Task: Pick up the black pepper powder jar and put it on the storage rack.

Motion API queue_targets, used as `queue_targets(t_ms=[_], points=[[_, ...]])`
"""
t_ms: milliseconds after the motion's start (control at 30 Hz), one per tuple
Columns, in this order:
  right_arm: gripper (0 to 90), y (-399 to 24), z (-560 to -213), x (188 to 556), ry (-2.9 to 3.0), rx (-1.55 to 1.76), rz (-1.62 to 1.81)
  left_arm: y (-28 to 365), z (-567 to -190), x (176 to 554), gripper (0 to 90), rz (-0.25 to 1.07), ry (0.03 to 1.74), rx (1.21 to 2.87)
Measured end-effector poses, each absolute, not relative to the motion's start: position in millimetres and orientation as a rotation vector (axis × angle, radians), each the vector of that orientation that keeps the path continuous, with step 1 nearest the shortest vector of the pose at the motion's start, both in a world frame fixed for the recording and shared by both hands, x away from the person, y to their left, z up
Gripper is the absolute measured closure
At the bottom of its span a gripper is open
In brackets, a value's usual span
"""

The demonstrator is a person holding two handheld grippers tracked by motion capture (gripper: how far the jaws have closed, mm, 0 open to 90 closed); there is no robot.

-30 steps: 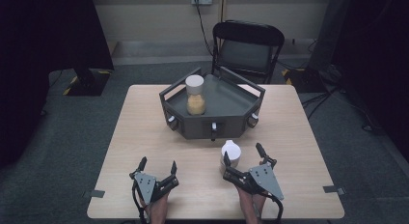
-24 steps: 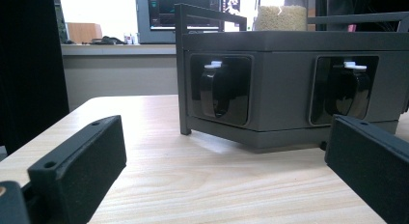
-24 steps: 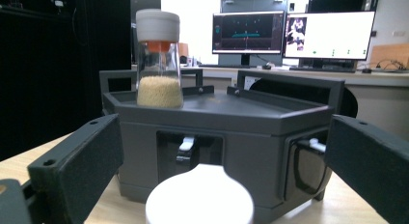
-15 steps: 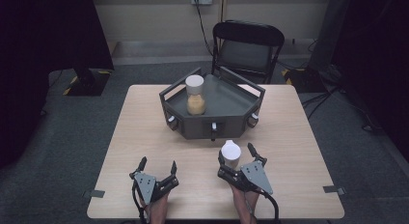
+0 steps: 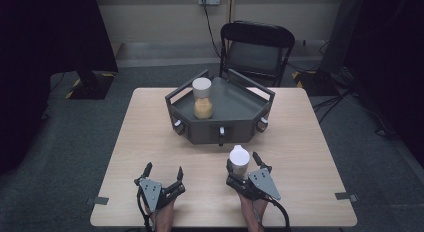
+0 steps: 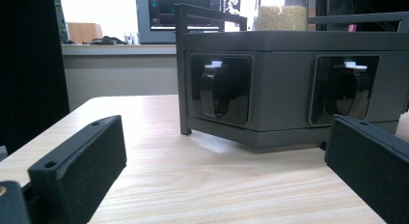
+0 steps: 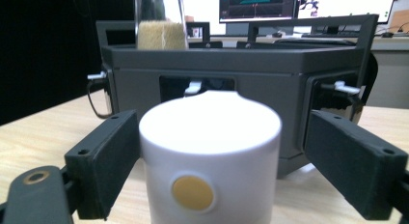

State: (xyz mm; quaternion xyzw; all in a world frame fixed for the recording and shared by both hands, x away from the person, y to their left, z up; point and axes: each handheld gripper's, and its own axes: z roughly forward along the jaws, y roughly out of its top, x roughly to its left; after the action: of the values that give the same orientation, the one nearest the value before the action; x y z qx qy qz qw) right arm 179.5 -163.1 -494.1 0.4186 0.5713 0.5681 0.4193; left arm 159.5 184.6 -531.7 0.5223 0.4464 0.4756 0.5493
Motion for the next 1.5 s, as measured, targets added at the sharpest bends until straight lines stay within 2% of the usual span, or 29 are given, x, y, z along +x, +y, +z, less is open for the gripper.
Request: queue_targets(t_ms=[733, 1500], points=[[28.6, -157.8, -499.4, 185.8, 1.493, 1.079, 1.394, 184.6, -531.7, 159.5, 0.4, 1.126, 1.057, 1.236], [30.5, -158.8, -492.6, 183.4, 1.476, 1.095, 1.392, 184.6, -531.6, 159.5, 0.4, 1.126, 1.057, 1.237]])
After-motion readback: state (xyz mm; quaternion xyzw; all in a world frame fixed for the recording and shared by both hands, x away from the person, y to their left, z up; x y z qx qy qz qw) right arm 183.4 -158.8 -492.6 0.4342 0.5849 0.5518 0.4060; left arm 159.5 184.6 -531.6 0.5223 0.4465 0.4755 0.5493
